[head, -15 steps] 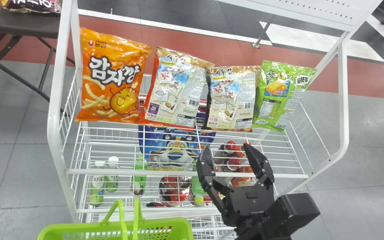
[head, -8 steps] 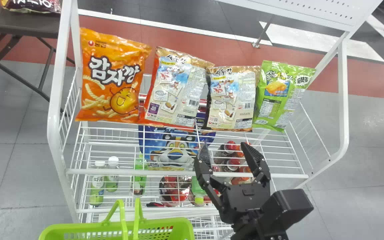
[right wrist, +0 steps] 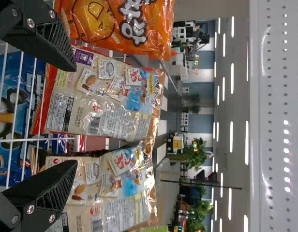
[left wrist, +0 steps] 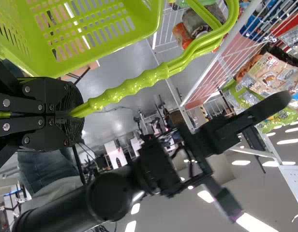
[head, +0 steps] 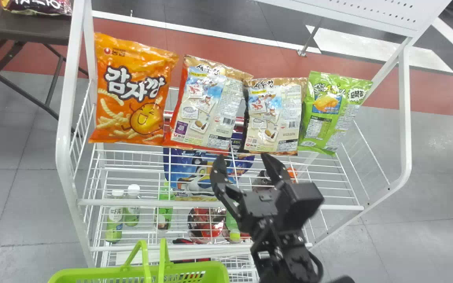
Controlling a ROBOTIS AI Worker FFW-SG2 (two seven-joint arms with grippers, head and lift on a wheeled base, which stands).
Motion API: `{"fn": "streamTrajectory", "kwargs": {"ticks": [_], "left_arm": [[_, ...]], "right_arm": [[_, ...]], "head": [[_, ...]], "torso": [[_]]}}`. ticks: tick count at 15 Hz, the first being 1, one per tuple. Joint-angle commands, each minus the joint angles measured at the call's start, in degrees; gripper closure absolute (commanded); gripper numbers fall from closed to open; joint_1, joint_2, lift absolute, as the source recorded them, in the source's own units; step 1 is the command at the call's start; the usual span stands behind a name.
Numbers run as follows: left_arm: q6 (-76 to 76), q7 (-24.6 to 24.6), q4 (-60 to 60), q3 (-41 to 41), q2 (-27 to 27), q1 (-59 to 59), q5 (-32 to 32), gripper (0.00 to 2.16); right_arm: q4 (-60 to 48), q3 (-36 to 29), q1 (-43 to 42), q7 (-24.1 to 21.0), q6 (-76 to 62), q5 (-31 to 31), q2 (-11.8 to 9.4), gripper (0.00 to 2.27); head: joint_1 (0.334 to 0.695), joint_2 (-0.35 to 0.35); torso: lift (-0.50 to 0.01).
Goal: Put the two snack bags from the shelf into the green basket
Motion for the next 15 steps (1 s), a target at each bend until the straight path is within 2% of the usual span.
{"fn": "streamTrajectory", "kwargs": {"ticks": [1,7,11,15], "left_arm": [[0.0,0.09,0.11,0.03,0.0,0.34,-0.43,1.98],[0.0,0.53,0.2,0.38,-0.09,0.43,-0.78,1.98],[0.18,0.71,0.2,0.9,-0.35,0.43,-0.78,1.98],[0.0,0.35,0.29,1.52,-0.35,0.43,-0.78,1.98]], "right_arm": [[5.7,0.85,-6.98,-0.04,1.7,-0.35,0.82,0.14],[13.79,1.82,-17.61,0.05,6.09,-1.67,1.43,0.14],[18.45,2.43,-22.62,0.32,6.8,-2.37,1.87,0.14],[22.14,3.05,-26.05,0.76,7.15,-2.37,3.19,0.14]], "head": [[0.695,-0.35],[0.695,-0.348],[0.695,-0.324],[0.695,-0.291]], "torso": [[-0.01],[-0.01],[-0.01],[-0.01]]}}
